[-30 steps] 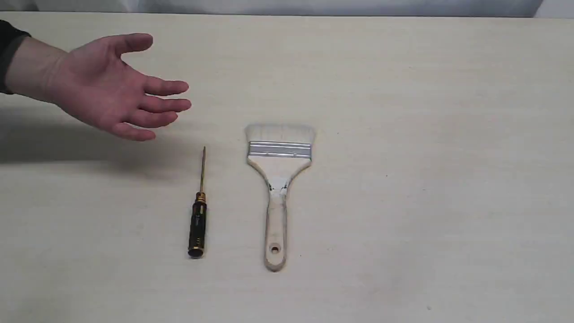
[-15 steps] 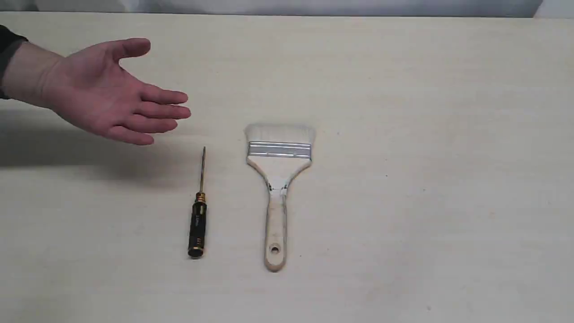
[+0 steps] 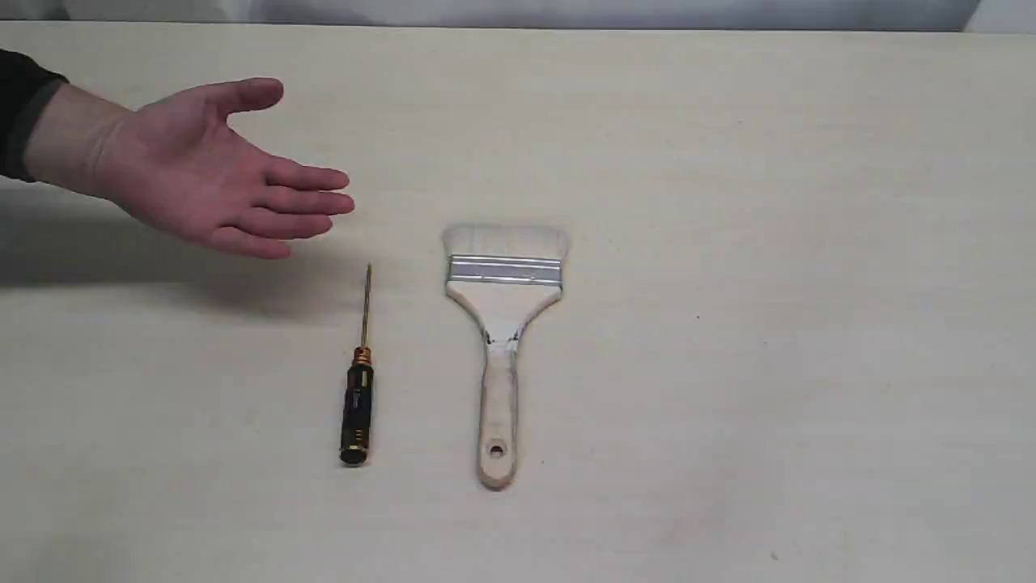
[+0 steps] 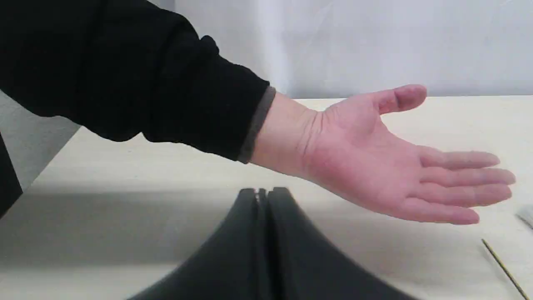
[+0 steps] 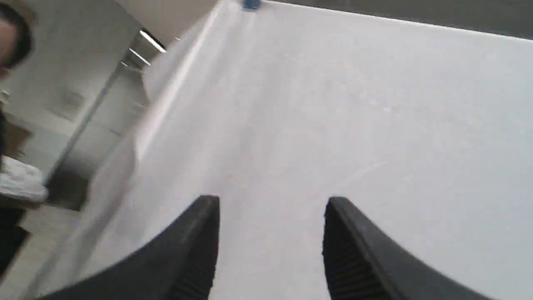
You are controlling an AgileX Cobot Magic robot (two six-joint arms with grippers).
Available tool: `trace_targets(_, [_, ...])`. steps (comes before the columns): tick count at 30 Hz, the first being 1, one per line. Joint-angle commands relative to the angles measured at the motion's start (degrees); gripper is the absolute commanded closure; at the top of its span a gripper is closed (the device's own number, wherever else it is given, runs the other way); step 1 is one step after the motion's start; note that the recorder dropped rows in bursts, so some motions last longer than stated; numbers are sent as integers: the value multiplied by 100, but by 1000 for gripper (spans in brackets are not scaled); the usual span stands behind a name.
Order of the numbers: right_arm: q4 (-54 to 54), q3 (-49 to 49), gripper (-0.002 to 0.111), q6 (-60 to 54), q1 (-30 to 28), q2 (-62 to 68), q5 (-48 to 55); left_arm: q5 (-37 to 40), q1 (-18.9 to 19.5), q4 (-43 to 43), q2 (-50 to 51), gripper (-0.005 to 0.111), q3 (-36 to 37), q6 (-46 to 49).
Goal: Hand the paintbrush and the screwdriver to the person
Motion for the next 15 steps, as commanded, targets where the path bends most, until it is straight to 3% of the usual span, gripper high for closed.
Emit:
trace_targets(1, [-544,-783,65,-148,20,774,946,-39,-47,-12,-14,107,12,-12])
trace_targets(5, [-2812,-1471,65,338,8,1820,1400,-39,-47,-12,-14,107,12,-12])
trace_targets(9, [-2862,-1434,65,477,-5,2575,2688,-39,-47,-12,-14,107,12,-12])
trace_targets(15, [-2862,-993,65,579,7,3812,3563,-31,-47,-25,-14,107,12,-12])
